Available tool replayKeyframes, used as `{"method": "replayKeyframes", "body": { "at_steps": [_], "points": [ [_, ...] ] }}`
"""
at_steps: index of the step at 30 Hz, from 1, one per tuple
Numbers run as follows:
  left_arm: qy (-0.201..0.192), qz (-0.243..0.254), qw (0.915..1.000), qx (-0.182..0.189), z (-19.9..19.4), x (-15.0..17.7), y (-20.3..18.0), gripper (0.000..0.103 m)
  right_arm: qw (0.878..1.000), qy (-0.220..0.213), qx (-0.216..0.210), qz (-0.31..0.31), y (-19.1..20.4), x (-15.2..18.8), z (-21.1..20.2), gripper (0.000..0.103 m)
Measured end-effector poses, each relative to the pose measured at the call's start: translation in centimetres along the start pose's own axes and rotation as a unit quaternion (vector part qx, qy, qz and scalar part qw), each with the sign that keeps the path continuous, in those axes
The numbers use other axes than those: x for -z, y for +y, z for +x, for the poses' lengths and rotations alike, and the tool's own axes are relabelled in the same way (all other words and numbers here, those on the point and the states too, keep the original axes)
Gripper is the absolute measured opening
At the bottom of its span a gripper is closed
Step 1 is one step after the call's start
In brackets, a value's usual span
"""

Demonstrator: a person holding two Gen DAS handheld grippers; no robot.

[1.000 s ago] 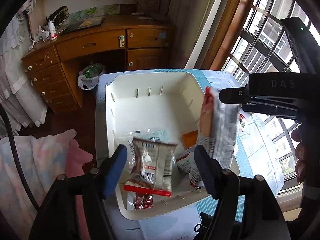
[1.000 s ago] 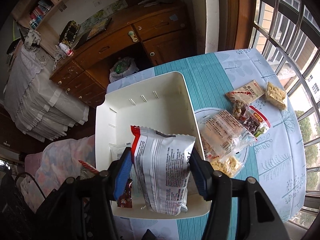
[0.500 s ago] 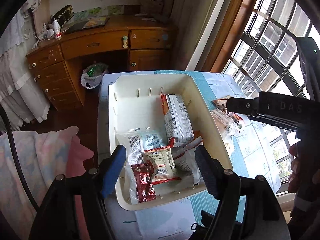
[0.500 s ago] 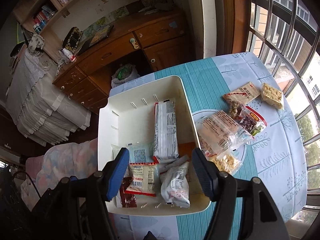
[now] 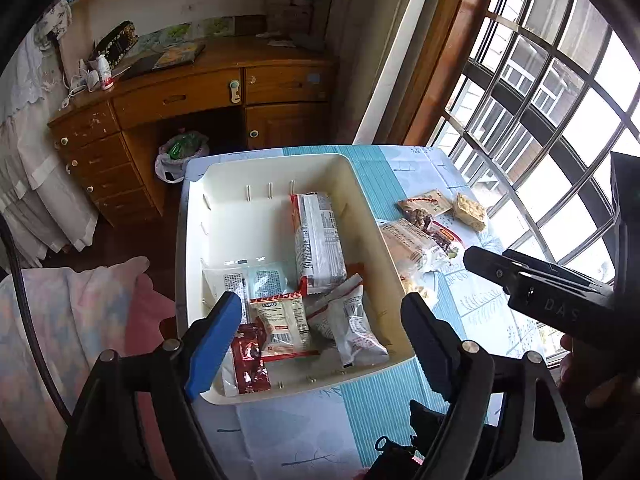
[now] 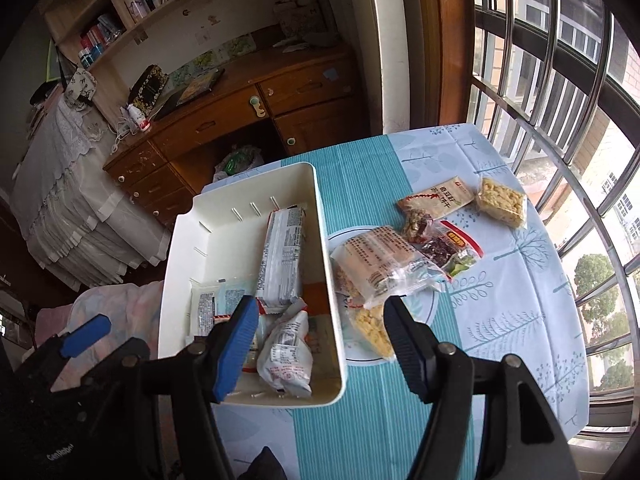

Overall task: Organize snacks
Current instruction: 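Open both tools to release the packets into the tray and withdraw, then grasp the large clear printed bag with left tool while right tool grasps puffed-snack bag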

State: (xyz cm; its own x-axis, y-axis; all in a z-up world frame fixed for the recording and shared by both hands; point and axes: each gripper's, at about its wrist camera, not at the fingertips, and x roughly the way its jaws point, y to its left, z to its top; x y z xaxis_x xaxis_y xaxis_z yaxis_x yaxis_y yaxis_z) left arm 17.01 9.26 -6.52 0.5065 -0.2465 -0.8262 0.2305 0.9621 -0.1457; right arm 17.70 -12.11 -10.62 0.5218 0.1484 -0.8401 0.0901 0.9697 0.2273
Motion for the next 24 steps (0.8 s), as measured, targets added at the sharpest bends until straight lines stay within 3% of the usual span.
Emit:
{"method": "replayKeyframes", "body": {
  "at_steps": [17, 24],
  "points": [
    [0.012, -0.027, 0.9996, -0.005, 1.9, -1.8, -9.9, 0.083, 0.993, -0.029, -0.004, -0.110, -7.0, -0.3, -3.4, 0.066],
    [0.043, -0.048, 0.9979, -0.003, 4.5, -3.1, -13.7, 0.083, 0.986, -0.039, 0.006, -0.160, -10.5, -0.9, -4.0, 0.066]
  ]
}}
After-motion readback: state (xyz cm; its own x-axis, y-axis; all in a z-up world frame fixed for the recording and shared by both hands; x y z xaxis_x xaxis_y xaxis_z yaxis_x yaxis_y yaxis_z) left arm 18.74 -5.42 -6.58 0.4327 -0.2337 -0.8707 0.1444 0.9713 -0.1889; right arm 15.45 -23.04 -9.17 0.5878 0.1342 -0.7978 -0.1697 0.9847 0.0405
